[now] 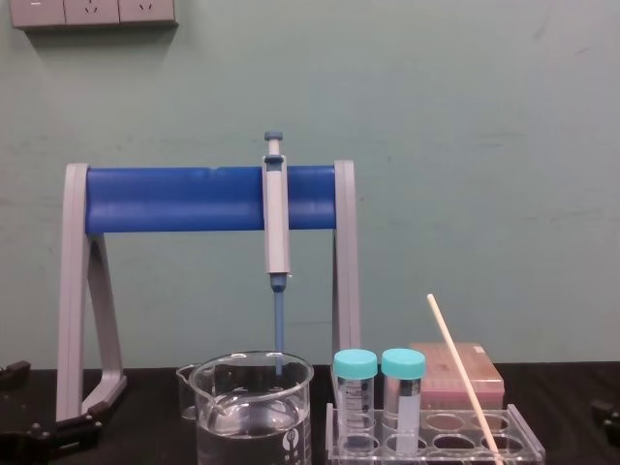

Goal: Hold the thermometer with one hand and immerse one end into the beaker, then reinsert it into the test tube rack.

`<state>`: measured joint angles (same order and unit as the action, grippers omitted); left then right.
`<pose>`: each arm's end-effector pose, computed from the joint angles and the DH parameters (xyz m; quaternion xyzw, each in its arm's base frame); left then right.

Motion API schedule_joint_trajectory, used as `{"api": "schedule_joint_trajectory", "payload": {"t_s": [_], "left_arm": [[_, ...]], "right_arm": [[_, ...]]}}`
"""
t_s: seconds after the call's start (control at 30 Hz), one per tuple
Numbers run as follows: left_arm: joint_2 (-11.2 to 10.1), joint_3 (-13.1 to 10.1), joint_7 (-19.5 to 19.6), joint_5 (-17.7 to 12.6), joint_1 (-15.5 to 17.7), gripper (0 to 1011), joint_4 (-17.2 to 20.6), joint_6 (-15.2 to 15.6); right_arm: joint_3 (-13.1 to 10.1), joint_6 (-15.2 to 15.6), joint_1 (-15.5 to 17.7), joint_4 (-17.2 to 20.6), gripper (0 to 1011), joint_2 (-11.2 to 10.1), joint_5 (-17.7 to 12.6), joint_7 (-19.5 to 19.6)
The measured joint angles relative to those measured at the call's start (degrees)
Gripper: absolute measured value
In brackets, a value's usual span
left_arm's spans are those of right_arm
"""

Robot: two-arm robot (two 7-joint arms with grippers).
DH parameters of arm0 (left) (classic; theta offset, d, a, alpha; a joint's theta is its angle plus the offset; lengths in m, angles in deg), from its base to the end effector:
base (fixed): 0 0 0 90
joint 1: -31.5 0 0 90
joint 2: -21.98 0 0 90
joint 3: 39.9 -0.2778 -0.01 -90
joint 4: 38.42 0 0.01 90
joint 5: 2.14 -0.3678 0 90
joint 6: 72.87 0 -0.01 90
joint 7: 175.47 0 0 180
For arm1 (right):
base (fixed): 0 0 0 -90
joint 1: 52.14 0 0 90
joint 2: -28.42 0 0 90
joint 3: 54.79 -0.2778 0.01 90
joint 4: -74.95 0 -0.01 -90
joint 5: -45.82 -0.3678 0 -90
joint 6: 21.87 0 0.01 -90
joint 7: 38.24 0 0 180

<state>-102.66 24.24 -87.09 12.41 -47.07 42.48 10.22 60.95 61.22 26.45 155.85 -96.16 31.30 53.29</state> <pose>0.4119 0.0601 -0.3037 0.1414 -0.1324 0.5799 0.7913 0.4120 -0.0603 -0.3035 -0.1410 -0.1324 -0.5800 0.7913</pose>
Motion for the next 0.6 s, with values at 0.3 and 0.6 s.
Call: {"api": "schedule_joint_trajectory", "payload": {"t_s": [0.3,0.6], "left_arm": [[0.00,0.00,0.00,0.00,0.00,1004,0.00,0.00],[0.00,0.00,0.00,0.00,0.00,1004,0.00,0.00]], "right_arm": [[-2.71,-0.24,1.55,4.00,1003,-0.08,-1.50,-1.72],[-6.78,7.46,2.02,12.35,1003,-1.96,-8.13,-7.62]]}}
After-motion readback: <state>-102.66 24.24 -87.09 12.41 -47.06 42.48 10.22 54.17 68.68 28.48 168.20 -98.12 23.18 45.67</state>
